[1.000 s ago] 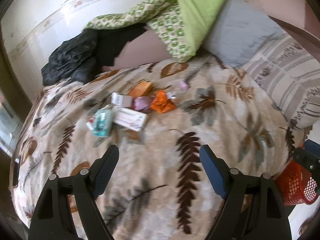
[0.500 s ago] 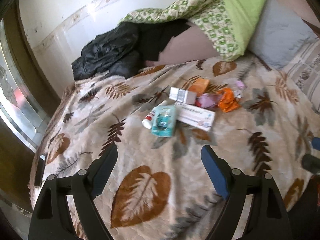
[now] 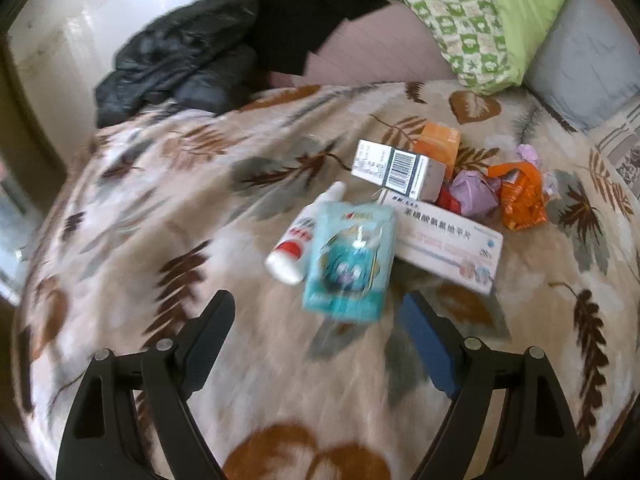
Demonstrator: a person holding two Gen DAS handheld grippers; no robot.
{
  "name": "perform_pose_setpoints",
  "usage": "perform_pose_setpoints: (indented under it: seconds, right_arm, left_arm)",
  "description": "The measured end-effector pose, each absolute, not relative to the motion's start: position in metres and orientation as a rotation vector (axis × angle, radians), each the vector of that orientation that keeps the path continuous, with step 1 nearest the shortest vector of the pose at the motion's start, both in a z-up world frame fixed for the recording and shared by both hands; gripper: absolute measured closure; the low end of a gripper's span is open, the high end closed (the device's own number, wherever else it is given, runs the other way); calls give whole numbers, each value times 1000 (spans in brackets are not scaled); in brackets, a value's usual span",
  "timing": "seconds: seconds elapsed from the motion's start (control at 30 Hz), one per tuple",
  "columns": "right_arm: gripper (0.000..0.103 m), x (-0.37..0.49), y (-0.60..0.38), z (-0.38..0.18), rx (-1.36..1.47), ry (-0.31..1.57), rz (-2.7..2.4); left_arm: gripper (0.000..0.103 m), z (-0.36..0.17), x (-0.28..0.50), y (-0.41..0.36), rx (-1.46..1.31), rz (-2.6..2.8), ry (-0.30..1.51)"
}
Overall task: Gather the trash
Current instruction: 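Move both tools back to the remaining trash on the bed, then grasp the teal tissue pack with the left tool while the right tool grasps the white medicine box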
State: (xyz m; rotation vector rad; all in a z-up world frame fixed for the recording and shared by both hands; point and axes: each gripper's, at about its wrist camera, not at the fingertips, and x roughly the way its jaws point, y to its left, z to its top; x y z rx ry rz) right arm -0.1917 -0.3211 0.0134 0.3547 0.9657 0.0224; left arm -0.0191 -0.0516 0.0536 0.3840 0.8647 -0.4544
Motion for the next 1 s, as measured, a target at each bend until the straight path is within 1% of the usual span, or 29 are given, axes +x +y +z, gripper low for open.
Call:
perform_pose_setpoints:
  seconds: [0.13, 0.23, 0.27, 0.3, 0.33, 0.37, 0.63, 0.93, 0.97, 1.0]
  right_arm:
    - [29, -183, -322, 4, 367, 993, 20]
    - [29, -174, -321, -2, 360, 1003, 21]
    - [29, -171, -320, -4, 359, 1006, 26]
    - [29, -167, -320, -5, 358, 1007, 31]
    - [29, -164, -318, -6, 353, 1007, 37]
    - [29, -159, -317, -6, 344, 1005, 47]
    - [29, -96, -290, -10, 211, 966, 168]
    - [29, 10, -252, -47, 22, 1031, 197]
    - [26, 19, -248, -51, 0, 1035, 186]
    - [26, 26, -245, -55, -25, 1033, 178]
  left_arm:
    - [18, 33, 9, -60, 332, -487, 916]
    - [19, 10, 22, -68, 333, -473, 1001]
    - [28, 9, 20, -67, 336, -462, 1001]
    - [55, 13, 16, -65, 324, -449, 989]
    - [65, 17, 13, -63, 316, -443, 995]
    - [68, 24, 7, -59, 305, -436, 1004]
    - [69, 60, -31, -21, 241, -412, 968]
    - [68, 64, -42, 20, 177, -319, 970]
    - [68, 63, -44, 22, 180, -309, 967]
    - [68, 61, -45, 23, 184, -296, 966]
